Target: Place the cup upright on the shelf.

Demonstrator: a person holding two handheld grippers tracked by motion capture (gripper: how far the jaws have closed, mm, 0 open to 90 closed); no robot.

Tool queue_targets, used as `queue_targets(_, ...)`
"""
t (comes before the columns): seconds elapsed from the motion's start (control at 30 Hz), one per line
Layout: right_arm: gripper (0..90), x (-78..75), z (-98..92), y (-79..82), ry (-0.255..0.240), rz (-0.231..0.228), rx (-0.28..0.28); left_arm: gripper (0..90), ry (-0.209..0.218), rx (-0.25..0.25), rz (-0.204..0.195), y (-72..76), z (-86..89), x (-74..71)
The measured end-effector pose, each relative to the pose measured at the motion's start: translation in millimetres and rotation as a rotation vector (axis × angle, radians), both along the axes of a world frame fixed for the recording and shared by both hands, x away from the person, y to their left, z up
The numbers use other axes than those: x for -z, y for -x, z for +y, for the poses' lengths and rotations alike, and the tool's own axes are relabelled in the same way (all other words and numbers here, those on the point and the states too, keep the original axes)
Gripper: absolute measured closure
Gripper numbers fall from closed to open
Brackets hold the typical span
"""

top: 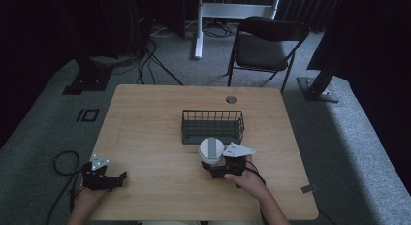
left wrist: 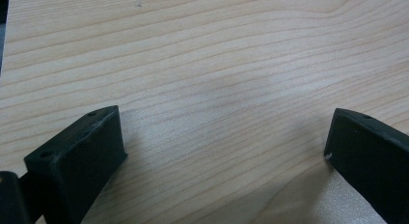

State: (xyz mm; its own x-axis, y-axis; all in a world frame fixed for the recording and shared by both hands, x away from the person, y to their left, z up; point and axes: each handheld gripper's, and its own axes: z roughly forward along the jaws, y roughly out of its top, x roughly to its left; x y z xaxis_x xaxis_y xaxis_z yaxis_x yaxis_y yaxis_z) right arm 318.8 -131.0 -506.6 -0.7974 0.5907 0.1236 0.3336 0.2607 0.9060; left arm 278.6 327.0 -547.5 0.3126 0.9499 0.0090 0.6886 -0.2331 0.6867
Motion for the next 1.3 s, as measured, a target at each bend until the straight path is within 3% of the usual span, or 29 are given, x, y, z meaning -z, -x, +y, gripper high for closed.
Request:
queue_targets(0.27,18.2,-13.8,0.4,-2.0,0.002,-0.008,-0.001,0.6,0.0,0.0,0.0,0.0,0.0,0.0)
queue_targets(0.47,18.2,-27.2,1.0,-3.9,-0.008,-0.041,0.002,0.6,0.0,0.0,0.0,0.0,0.0,0.0)
queue_targets(0.83,18.2,-47.9,3.4,-11.9,-0.034,-0.077,0.041,0.6,0.0,0.0,0.0,0.0,0.0,0.0)
queue_targets(1.03,18.2,-57.3,5.9,-18.7,-0.04,-0.099,0.08,0.6,0.0,-0.001,0.0,0.0,0.0,0.0)
queue_targets(1.3,18.2,-68.3,6.1,-27.7,-0.031,-0.132,0.174,0.6,0.0,0.0,0.0,0.0,0.0,0.0)
